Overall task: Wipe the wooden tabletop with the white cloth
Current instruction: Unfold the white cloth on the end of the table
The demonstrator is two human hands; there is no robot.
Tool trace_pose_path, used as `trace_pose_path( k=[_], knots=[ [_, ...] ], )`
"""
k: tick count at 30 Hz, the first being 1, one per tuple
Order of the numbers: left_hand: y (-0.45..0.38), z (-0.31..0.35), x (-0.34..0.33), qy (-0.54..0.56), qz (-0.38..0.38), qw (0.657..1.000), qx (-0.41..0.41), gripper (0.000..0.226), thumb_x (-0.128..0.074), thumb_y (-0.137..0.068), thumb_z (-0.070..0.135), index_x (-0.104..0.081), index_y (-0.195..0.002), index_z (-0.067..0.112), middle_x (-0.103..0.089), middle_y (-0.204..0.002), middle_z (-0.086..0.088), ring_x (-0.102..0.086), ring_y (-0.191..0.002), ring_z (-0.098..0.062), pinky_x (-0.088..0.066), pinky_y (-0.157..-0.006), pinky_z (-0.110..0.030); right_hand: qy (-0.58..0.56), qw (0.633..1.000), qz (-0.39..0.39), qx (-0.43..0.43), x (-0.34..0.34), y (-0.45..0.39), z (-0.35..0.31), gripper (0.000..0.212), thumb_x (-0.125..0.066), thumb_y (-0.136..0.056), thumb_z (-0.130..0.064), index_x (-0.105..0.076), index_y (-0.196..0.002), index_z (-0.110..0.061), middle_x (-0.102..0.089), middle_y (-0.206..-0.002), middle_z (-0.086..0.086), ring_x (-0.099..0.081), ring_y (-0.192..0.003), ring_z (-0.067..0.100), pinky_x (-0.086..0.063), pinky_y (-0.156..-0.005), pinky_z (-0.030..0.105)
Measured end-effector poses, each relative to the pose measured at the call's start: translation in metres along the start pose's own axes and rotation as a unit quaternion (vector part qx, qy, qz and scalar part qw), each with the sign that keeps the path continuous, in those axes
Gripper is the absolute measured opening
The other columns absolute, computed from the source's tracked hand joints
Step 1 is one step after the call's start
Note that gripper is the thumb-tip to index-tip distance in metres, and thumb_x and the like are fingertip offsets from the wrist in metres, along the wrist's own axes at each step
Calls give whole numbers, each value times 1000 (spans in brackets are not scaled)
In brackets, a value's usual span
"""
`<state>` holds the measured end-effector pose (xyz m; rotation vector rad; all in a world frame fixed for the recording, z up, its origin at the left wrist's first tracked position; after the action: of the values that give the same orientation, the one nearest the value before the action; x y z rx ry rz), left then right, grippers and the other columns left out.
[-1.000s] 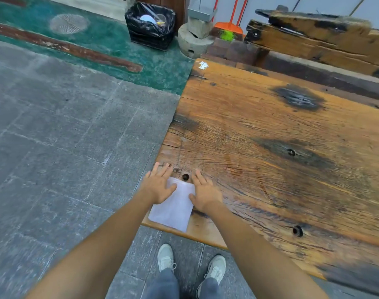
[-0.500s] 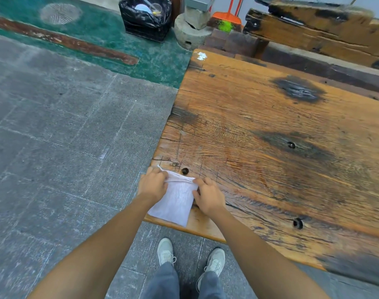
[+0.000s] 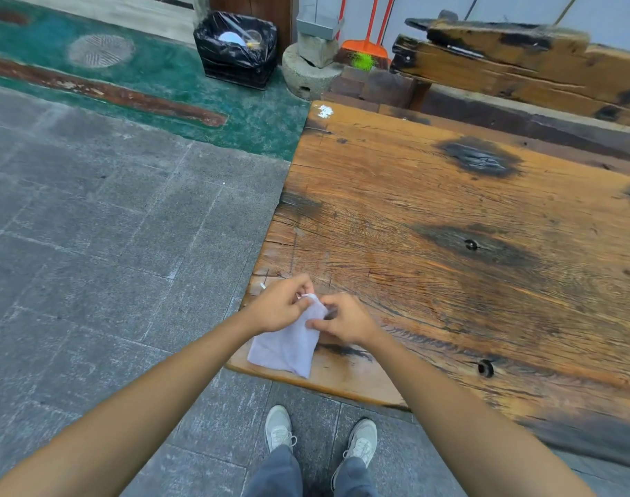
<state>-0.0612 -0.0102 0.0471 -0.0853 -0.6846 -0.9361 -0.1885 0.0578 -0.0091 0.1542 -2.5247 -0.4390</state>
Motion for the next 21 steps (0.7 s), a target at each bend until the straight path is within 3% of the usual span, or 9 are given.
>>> trace_pose_path(
  k=[2, 5, 9, 11, 14, 17, 19, 21],
  knots=[
    [3, 15, 7, 9, -7, 1000, -24, 3, -58, -97, 13, -56, -95, 14, -59, -78, 7, -52, -66, -4, -41, -65, -29, 8, 999, -31, 9, 13, 3, -5, 40, -87, -78, -31, -56, -62, -12, -37, -57, -2, -30, -54, 12, -24, -55, 34],
    [11, 38, 20, 31, -11, 998, -51, 3, -54, -98, 15, -54, -96, 16, -62, -81, -16, -57, -74, -34, -47, -69, -44, 98, 990, -101, 7, 27, 6, -15, 45, -89, -73, -40, -58, -63, -9, -36, -58, 0, -30, -56, 14, -22, -55, 35],
    [13, 74, 52, 69, 37, 993, -94, 4, -52, -97, 19, -53, -94, 21, -59, -80, -15, -51, -66, -24, -41, -62, -38, 254, 956, -145, -12, 53, 10, -16, 42, -88, -71, -44, -55, -66, -19, -54, -65, 1, -49, -62, 22, -39, -58, 37],
    [11, 91, 71, 83, 69, 988, -110, 4, -52, -99, 24, -52, -95, 24, -58, -80, -15, -52, -66, -31, -38, -61, -34, 283, 948, -141, -32, 70, 18, -8, 43, -85, -73, -49, -52, -70, -22, -58, -74, 3, -51, -67, 22, -39, -59, 36],
    [6, 104, 95, 63, 109, 984, -129, 5, -49, -102, 29, -50, -97, 27, -58, -79, -18, -54, -71, -37, -38, -61, -35, 202, 977, -72, -11, 105, 33, -5, 61, -83, -77, -52, -36, -54, -22, -37, -59, 1, -29, -55, 15, -19, -53, 34],
    [5, 108, 109, 38, 148, 979, -138, 6, -48, -104, 29, -50, -99, 27, -58, -79, -19, -55, -71, -36, -42, -61, -45, 119, 993, 22, 11, 142, 54, -1, 61, -80, -82, -50, -34, -54, -20, -28, -56, -3, -22, -54, 10, -17, -56, 35],
    [5, 106, 114, 31, 158, 978, -134, 6, -49, -104, 29, -51, -100, 25, -61, -82, -18, -59, -75, -37, -47, -68, -50, 90, 992, 89, 10, 165, 70, 3, 58, -77, -84, -51, -41, -56, -16, -32, -54, -8, -26, -53, 7, -20, -55, 33],
    [8, 102, 117, 28, 171, 977, -126, 9, -51, -103, 32, -53, -100, 24, -62, -82, -15, -60, -76, -35, -48, -71, -47, 65, 988, 143, -1, 181, 87, 8, 44, -74, -84, -55, -59, -61, -20, -46, -55, -9, -37, -55, 3, -29, -56, 29]
  ],
)
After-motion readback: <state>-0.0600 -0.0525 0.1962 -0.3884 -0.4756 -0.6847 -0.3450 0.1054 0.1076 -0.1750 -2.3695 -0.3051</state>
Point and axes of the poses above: each hand's wrist, its own y-axis away from the middle knuckle, its own x-axis out of the back of the hand, z = x × y, the point moved 6 cm from there along -y, towards the middle knuckle
